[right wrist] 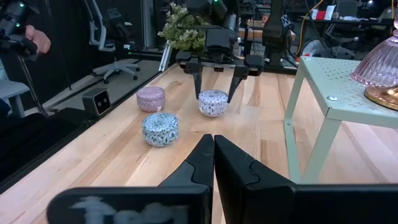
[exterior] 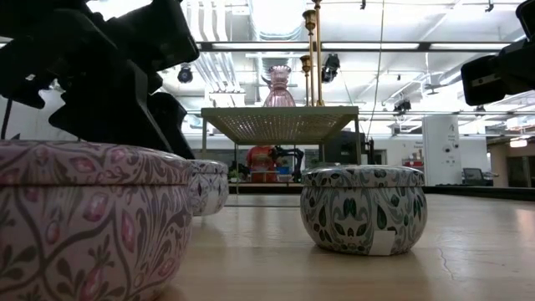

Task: Pick & Place candle stick holders
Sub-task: Put the white scented candle on the shelf

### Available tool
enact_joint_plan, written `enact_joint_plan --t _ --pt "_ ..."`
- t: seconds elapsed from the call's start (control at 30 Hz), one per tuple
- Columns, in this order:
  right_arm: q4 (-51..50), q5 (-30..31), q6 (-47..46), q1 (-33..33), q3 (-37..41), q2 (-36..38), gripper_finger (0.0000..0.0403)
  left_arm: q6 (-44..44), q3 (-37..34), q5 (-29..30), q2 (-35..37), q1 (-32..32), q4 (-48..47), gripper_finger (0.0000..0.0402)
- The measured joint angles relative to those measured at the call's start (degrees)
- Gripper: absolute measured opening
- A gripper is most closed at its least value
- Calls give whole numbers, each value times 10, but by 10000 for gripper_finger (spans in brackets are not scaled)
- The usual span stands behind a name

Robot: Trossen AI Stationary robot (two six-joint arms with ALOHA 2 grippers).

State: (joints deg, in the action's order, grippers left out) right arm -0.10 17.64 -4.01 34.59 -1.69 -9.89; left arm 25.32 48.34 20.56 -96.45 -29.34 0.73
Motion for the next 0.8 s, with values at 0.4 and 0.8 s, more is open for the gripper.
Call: enact_joint_plan --t 0.4,0.8 --pt "0 0 0 0 0 0 8 -1 15 5 3 1 -4 304" --pt "-1 0 0 0 0 0 8 -11 49 6 74 7 -93 304"
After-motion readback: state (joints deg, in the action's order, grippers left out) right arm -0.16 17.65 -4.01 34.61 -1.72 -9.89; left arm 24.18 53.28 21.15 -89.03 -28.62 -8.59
